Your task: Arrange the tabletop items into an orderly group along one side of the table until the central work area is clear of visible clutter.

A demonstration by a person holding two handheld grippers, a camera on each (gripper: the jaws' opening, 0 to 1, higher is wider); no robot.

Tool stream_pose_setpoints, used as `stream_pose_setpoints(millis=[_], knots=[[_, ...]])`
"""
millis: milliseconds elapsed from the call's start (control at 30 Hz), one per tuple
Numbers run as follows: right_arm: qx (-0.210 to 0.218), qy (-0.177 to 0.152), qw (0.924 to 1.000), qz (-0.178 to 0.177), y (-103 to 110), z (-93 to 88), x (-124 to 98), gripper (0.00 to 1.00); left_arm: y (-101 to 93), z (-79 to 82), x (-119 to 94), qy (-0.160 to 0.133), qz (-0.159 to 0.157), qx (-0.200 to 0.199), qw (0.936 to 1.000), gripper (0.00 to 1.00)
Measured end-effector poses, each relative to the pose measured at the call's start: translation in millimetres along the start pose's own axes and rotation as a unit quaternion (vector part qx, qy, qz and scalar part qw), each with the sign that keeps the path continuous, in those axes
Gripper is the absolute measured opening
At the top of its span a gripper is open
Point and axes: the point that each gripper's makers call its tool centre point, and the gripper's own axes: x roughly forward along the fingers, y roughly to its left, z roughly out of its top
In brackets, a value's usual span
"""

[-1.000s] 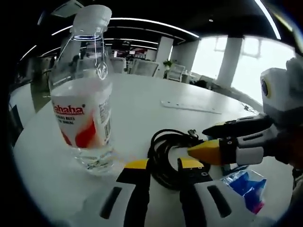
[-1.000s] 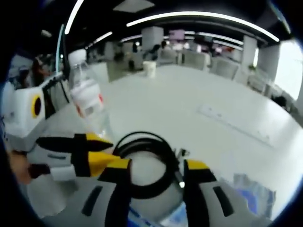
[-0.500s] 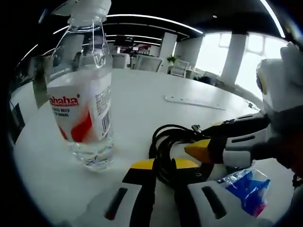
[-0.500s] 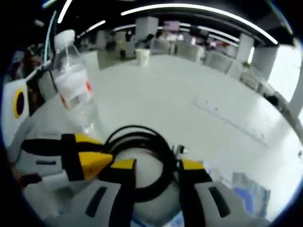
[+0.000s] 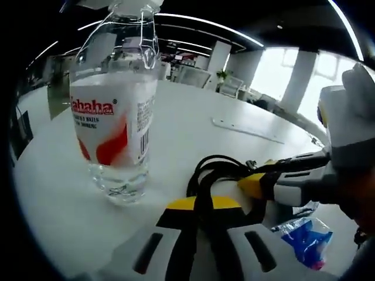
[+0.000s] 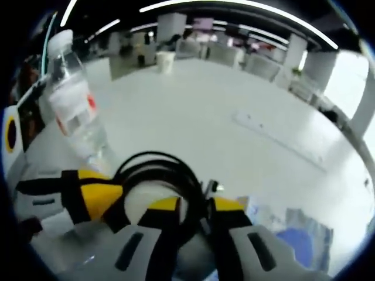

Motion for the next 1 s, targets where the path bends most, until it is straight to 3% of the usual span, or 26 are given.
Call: stream_pose_setpoints(millis=[167, 333, 500, 1000], knots=[[0.018, 0.003, 0.9997, 0.014, 2, 0.5, 0, 0.11, 1.2, 0.8, 1, 0.009, -0.001, -0.027, 0.9996, 0.04], [0.028, 0.001, 0.9994, 0.021, 3, 2.3, -3, 0.09, 0.3, 5.3, -2, 0.01, -0.002, -0.026, 0.9996, 0.02], [0.039, -0.021, 0.9986, 0.029, 5, 14.1, -12, 0.08, 0.9, 11.8, -10, 0.004, -0.008, -0.034, 0.9994, 0.02], [0.056, -0.056, 0.9962, 0.035, -4, 38.1, -47, 0.08, -18.6, 50.2, -36, -0.031, -0.022, -0.013, 0.9992, 0.02]])
